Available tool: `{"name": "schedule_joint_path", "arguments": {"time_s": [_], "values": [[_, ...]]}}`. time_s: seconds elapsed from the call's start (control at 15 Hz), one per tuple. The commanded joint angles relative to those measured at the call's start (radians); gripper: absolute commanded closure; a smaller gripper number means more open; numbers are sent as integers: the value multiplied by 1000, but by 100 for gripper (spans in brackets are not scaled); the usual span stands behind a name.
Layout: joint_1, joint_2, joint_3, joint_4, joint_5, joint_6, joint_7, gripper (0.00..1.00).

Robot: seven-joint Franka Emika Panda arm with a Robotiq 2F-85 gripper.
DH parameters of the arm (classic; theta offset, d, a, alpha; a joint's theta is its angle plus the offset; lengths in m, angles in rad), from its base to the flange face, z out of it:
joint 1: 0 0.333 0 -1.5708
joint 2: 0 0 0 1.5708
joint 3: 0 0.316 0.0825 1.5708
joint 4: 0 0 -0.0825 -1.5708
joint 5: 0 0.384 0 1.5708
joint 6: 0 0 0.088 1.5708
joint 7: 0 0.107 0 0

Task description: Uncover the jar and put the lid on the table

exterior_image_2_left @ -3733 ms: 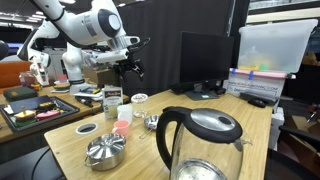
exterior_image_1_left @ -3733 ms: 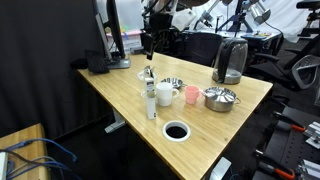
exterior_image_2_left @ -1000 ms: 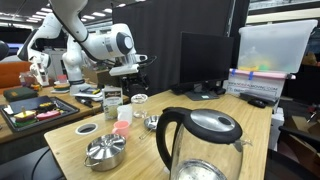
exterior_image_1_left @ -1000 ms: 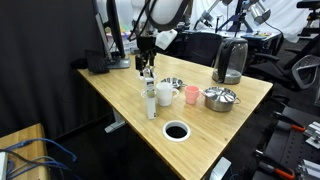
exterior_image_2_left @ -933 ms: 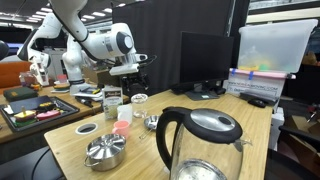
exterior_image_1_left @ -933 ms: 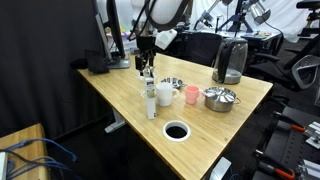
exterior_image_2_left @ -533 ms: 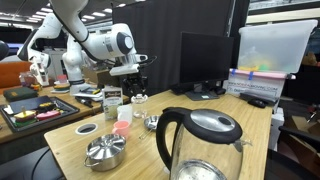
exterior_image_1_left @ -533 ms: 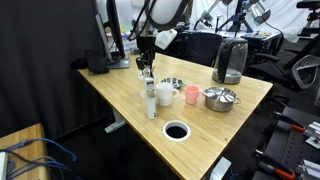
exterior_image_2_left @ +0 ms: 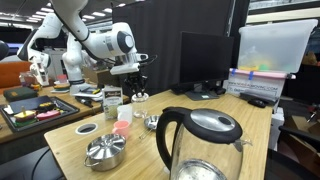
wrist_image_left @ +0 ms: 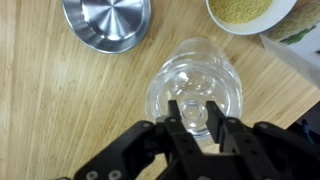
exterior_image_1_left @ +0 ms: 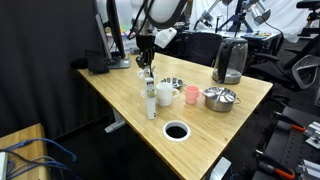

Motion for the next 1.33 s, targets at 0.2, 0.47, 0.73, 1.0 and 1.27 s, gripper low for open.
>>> {"name": "schedule_joint_path", "arguments": {"time_s": [0.2, 0.47, 0.73, 1.0, 1.27], "values": [[-23, -61, 8, 33, 89, -43, -118, 92], [-46, -197, 2, -72, 82, -12, -171, 92], [-60, -393, 5, -276, 73, -20, -207, 92], [-60, -568, 11, -502, 104, -29, -195, 92], [-42, -668, 31, -662, 154, -22, -169, 92]]}}
